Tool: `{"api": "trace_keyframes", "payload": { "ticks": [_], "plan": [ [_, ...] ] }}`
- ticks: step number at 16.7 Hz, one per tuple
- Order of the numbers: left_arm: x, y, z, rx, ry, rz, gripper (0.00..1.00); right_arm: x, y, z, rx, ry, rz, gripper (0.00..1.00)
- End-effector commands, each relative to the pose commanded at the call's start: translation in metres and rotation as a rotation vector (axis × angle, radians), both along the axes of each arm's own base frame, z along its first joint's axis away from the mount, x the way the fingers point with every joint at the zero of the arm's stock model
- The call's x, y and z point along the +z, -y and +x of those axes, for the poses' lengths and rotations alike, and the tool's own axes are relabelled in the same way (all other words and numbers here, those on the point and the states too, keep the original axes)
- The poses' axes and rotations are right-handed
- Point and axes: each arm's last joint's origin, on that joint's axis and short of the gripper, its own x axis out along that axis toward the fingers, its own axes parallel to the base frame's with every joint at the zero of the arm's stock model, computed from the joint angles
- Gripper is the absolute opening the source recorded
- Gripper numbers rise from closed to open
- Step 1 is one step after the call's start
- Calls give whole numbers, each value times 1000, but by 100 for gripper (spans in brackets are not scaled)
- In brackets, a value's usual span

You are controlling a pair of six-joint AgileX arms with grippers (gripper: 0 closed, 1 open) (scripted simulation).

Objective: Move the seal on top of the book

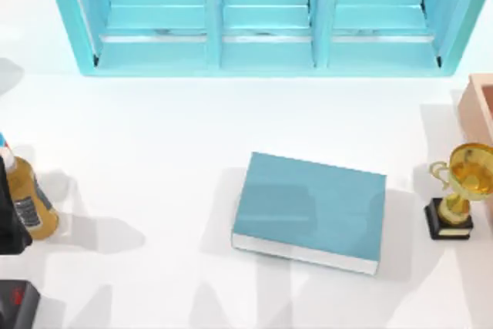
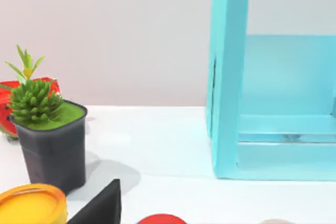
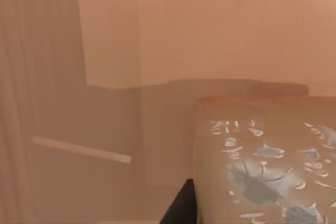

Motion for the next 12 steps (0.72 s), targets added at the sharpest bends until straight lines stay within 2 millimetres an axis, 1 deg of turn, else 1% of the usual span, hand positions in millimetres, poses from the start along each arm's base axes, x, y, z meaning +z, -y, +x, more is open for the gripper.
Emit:
{"api": "trace_keyframes", "payload": {
  "ticks": [3, 7, 10, 12],
  "plan": [
    [0, 0, 0, 0, 0, 0, 100, 28, -5, 2, -34, 7, 4, 0],
    [0, 0, 0, 0, 0, 0, 100, 65, -19, -2, -91, -52, 27, 0],
    [0, 0, 0, 0, 0, 0, 100, 85, -36, -5, -126, -125, 41, 0],
    [0, 0, 0, 0, 0, 0, 100, 96, -53, -5, -130, -158, 40, 0]
  ]
}}
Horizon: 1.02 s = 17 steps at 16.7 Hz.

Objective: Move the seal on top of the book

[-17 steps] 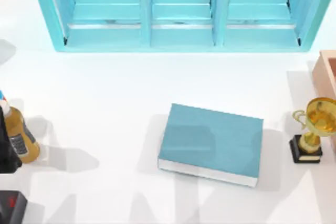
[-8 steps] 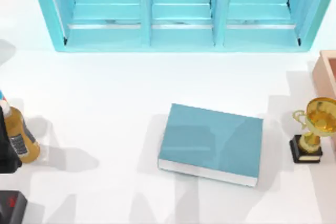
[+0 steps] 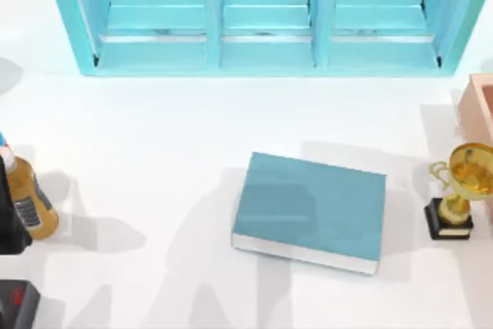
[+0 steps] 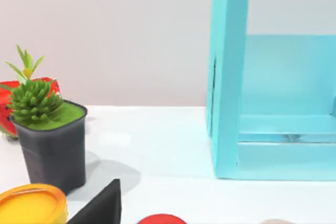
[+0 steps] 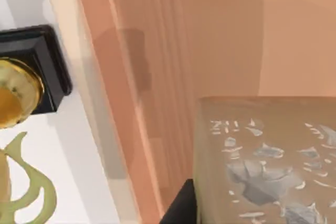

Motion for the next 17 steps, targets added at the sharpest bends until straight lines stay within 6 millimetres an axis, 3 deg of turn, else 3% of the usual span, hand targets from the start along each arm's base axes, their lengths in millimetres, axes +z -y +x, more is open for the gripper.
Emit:
{"api": "trace_keyframes", "payload": {
  "ticks": [8, 10, 15, 17],
  "plan": [
    [0, 0, 0, 0, 0, 0, 100, 39, -88, 5, 126, 118, -36, 0],
    [0, 0, 0, 0, 0, 0, 100, 44, -97, 5, 143, 149, -37, 0],
    [0, 0, 0, 0, 0, 0, 100, 42, -96, 6, 139, 142, -35, 0],
    [0, 0, 0, 0, 0, 0, 100, 41, -109, 10, 140, 176, -23, 0]
  ]
}}
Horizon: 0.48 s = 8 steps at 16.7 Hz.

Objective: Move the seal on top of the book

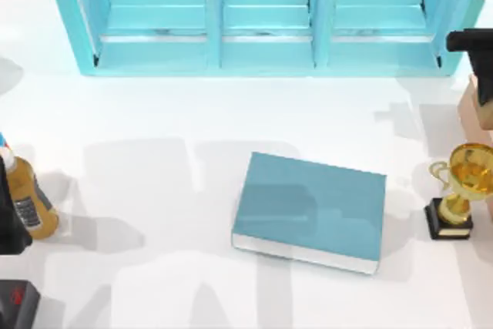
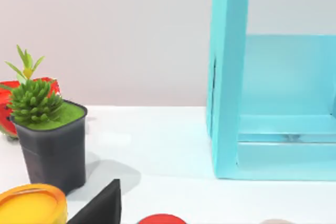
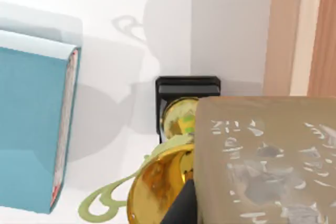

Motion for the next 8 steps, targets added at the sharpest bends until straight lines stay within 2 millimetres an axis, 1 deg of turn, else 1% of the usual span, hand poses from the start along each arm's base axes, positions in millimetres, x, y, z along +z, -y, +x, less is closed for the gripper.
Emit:
{"api": "trace_keyframes", "payload": {
  "ticks": [2, 4, 5, 7, 8],
  "plan": [
    [0, 0, 0, 0, 0, 0, 100, -3, -30, 6, 13, 61, 31, 0],
    [0, 0, 0, 0, 0, 0, 100, -10, -72, 8, 35, 106, 73, 0],
    [0, 0, 0, 0, 0, 0, 100, -17, -97, 5, 48, 111, 92, 0],
    [0, 0, 0, 0, 0, 0, 100, -35, -144, -7, 72, 90, 112, 0],
    [0, 0, 0, 0, 0, 0, 100, -45, -163, -14, 77, 70, 110, 0]
  ]
}}
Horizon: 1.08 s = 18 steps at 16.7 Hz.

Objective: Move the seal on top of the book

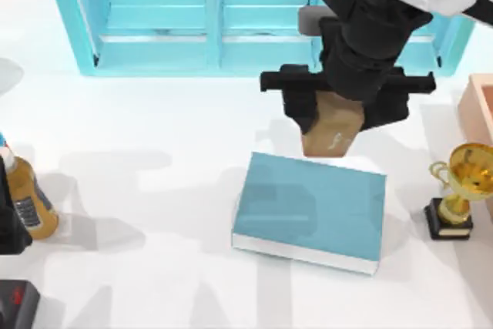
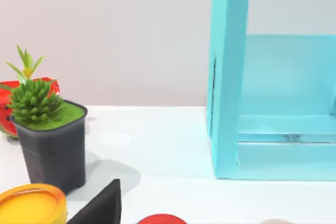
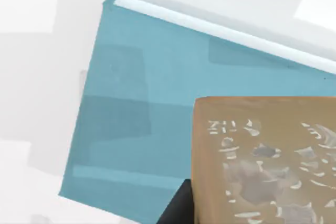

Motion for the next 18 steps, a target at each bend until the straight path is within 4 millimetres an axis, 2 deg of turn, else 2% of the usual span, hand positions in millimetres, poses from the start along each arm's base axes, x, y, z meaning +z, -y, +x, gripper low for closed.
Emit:
{"api": "trace_keyframes", "payload": {
  "ticks": [1, 3, 6, 18],
  "plan": [
    [0, 0, 0, 0, 0, 0, 100, -9, -14, -7, -1, -22, -13, 0],
    [0, 0, 0, 0, 0, 0, 100, -26, -30, -18, -20, -65, -59, 0],
    [0, 0, 0, 0, 0, 0, 100, -40, -27, -18, -73, -100, -119, 0],
    [0, 0, 0, 0, 0, 0, 100, -35, -26, -17, -78, -102, -123, 0]
  ]
}}
